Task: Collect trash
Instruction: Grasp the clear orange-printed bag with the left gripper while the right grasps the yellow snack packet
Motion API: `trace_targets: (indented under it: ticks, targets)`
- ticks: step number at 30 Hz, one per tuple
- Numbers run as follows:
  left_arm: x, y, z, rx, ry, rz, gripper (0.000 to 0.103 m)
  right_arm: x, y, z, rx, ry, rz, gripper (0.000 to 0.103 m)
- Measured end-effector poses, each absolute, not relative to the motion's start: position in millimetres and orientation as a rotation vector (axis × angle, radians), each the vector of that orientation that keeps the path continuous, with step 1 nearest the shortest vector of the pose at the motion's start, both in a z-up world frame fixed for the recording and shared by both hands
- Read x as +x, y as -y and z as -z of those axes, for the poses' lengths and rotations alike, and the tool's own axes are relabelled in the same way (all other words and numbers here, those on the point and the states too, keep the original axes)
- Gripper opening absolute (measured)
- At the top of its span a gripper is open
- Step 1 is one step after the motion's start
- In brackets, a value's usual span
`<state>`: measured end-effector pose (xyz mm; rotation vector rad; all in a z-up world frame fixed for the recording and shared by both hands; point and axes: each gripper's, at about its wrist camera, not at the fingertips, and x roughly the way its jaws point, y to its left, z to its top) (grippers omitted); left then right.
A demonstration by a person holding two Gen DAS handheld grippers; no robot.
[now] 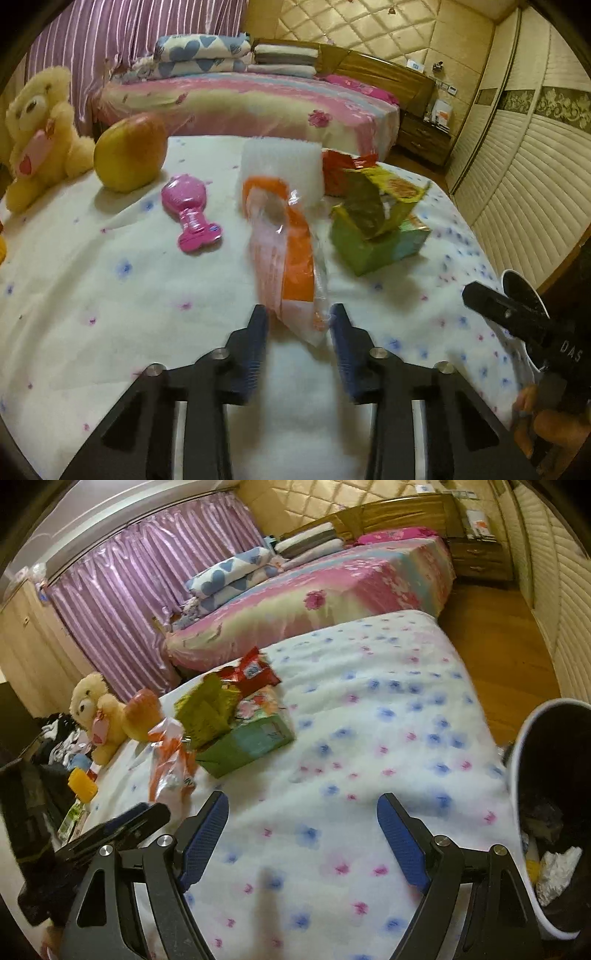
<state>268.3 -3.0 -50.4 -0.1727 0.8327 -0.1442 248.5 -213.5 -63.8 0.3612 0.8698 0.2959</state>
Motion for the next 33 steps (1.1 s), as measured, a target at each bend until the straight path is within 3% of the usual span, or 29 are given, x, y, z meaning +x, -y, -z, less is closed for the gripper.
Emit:
trace_targets:
  ticks: [2, 9, 13, 15, 17, 19, 21, 23, 24, 29, 30, 31, 32, 33]
  targets:
    - [267, -10, 52, -0.193, -0.837, 0.135, 0.022, 253, 205, 61, 0.349, -0.86, -0.318, 0.085]
    - [256, -39, 50, -0.242, -0.835, 0.128, 0.025, 273, 165, 55, 0.303, -0.832, -0.378, 0.082]
    - [250, -41, 42, -0.213, -0.803, 0.134, 0.055, 281, 152, 54, 0.292, -0.815, -0.379, 0.076]
    - [251, -40, 38, -0.191, -0.788, 0.144, 0.056, 286, 150, 52, 0.297, -0.807, -0.376, 0.071]
    - [253, -38, 37, -0.17, -0.785, 0.16, 0.066, 291, 147, 50, 0.296, -0.8, -0.372, 0.067]
    - [258, -37, 38, -0.144, -0.785, 0.167, 0.068, 297, 145, 49, 0.29, -0.79, -0.36, 0.061]
    - [263, -34, 40, -0.115, -0.783, 0.173, 0.068, 303, 142, 49, 0.282, -0.794, -0.352, 0.032]
    - [269, -30, 43, -0.099, -0.79, 0.184, 0.068, 305, 144, 52, 0.291, -0.808, -0.357, 0.011]
    - [271, -28, 44, -0.094, -0.791, 0.188, 0.068, 304, 146, 53, 0.299, -0.808, -0.357, 0.007]
    - [284, -18, 51, -0.053, -0.816, 0.184, 0.065, 286, 163, 50, 0.324, -0.791, -0.356, 0.001]
    - [287, -16, 53, -0.048, -0.825, 0.178, 0.061, 282, 167, 49, 0.33, -0.789, -0.357, 0.0]
    - [289, -15, 54, -0.051, -0.832, 0.188, 0.046, 279, 170, 48, 0.331, -0.789, -0.352, 0.0]
    - [290, -14, 54, -0.056, -0.841, 0.203, 0.04, 275, 173, 48, 0.335, -0.793, -0.35, 0.0]
    - [290, -12, 55, -0.054, -0.842, 0.206, 0.039, 271, 177, 48, 0.343, -0.797, -0.351, 0.0]
